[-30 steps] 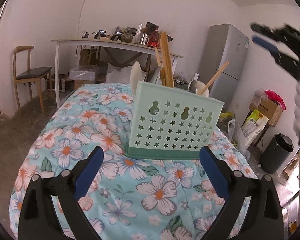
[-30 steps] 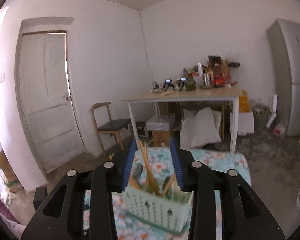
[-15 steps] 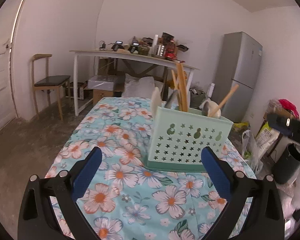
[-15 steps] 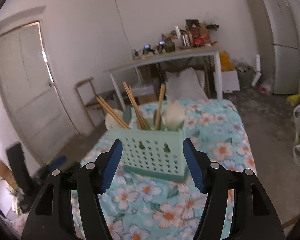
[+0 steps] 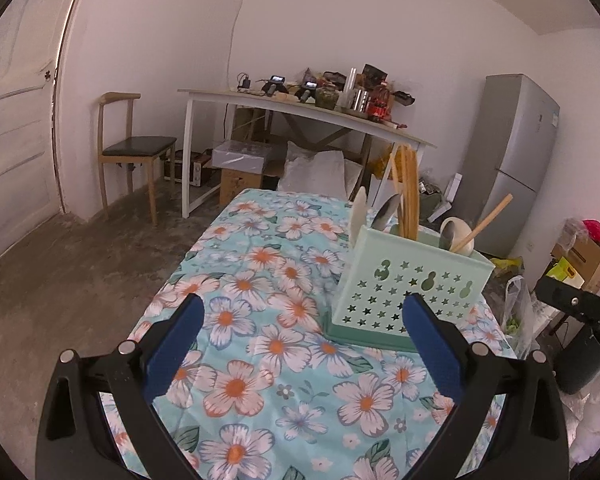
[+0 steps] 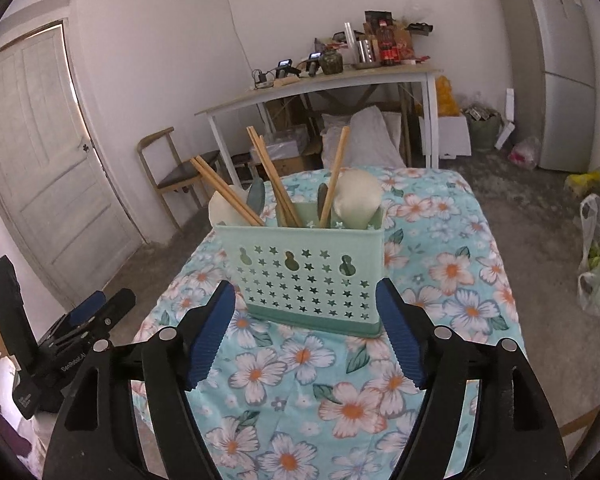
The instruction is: Organize utensils
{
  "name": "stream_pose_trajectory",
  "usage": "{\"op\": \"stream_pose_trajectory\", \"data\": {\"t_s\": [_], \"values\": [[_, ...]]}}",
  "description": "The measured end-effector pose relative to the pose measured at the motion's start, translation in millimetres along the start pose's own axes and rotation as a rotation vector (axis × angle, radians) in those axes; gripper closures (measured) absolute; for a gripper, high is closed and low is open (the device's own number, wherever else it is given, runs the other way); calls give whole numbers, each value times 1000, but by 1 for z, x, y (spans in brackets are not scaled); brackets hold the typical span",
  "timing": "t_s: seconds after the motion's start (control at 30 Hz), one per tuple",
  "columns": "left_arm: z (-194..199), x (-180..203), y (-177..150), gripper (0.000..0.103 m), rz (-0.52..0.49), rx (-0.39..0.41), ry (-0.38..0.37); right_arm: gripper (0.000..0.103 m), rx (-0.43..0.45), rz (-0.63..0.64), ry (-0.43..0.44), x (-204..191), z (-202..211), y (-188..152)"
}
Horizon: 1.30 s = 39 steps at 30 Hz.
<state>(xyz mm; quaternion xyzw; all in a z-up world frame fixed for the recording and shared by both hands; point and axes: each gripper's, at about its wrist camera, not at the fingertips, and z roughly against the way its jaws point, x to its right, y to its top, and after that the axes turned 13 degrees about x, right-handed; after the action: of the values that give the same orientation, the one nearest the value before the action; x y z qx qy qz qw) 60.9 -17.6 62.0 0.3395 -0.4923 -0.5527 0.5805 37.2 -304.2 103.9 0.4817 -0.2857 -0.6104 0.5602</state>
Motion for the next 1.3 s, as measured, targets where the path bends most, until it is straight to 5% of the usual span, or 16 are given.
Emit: {"op": "stream_pose_trajectory", "data": {"t_s": [0.8, 1.3], "values": [[-8, -6, -6, 6, 9, -69, 80, 17, -42, -29, -100, 5, -3, -16], [-22, 20, -9, 6, -86, -59, 68, 9, -97, 0, -216, 3, -13, -47]]}}
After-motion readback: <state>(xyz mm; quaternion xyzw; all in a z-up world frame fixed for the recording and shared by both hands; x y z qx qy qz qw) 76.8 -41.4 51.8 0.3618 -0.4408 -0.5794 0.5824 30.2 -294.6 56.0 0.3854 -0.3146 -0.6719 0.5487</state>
